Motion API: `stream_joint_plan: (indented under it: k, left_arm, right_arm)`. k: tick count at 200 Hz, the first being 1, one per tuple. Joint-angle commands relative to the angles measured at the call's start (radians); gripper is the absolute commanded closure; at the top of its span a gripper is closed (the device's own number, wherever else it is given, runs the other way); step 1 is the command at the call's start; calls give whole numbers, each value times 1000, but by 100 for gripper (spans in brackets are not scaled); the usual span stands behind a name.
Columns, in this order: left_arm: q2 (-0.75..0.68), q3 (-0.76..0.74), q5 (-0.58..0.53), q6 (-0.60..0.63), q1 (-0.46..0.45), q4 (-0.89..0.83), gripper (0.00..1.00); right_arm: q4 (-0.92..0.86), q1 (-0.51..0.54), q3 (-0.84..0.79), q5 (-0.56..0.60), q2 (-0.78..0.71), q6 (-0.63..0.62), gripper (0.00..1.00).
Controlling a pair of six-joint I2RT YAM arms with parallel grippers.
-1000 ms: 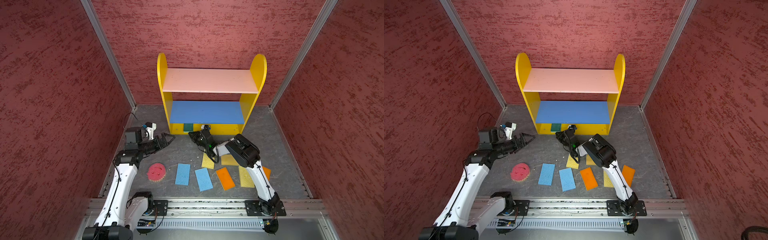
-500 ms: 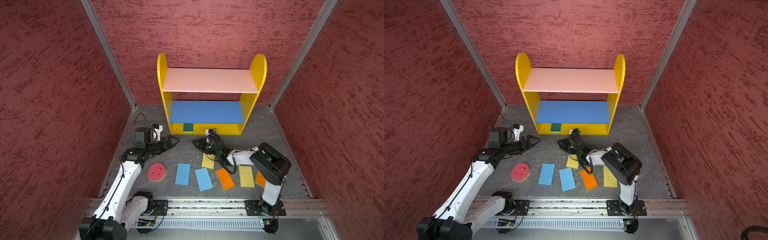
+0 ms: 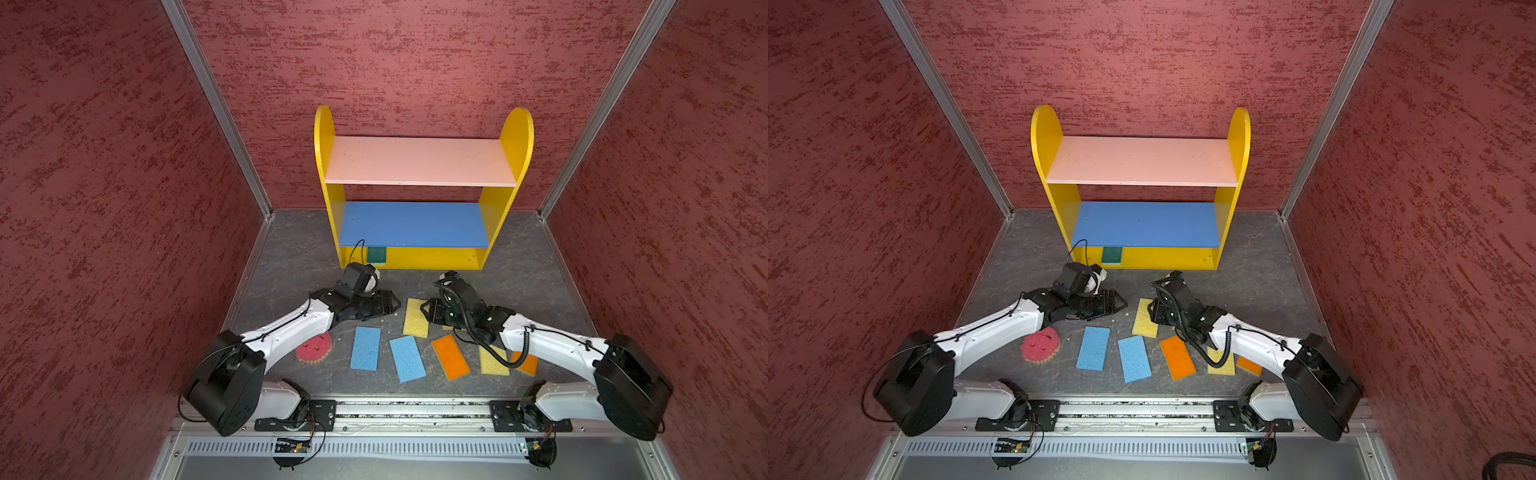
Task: Place and organize the cleaning sponges onto the shelf
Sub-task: 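Withdraw both grippers from the shelf toward the sponges on the table, then lower the right gripper onto the blue sponge nearest the robot and close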
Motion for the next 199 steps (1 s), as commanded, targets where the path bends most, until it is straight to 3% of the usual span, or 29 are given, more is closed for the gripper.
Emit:
stream_joint_plan:
  k: [1, 47, 121, 159, 199]
  left_arm:
    - [78, 35, -20, -53, -40, 131, 28]
    - [195, 51, -16, -108, -75, 221, 39]
    - [234, 61, -14, -125, -75, 231, 50]
    - [156, 44, -53, -115, -47, 182, 47]
    - [-4, -3, -109, -71, 28, 35, 43]
  right_arm:
    - [-41, 8, -69, -16, -13, 21, 53]
    - [34, 13, -66, -60, 71, 30, 52]
    - [143, 13, 1, -88, 233, 18, 52]
    - [110, 15, 41, -72, 246, -23, 45]
    - [-110, 73, 120, 41, 154, -158, 42]
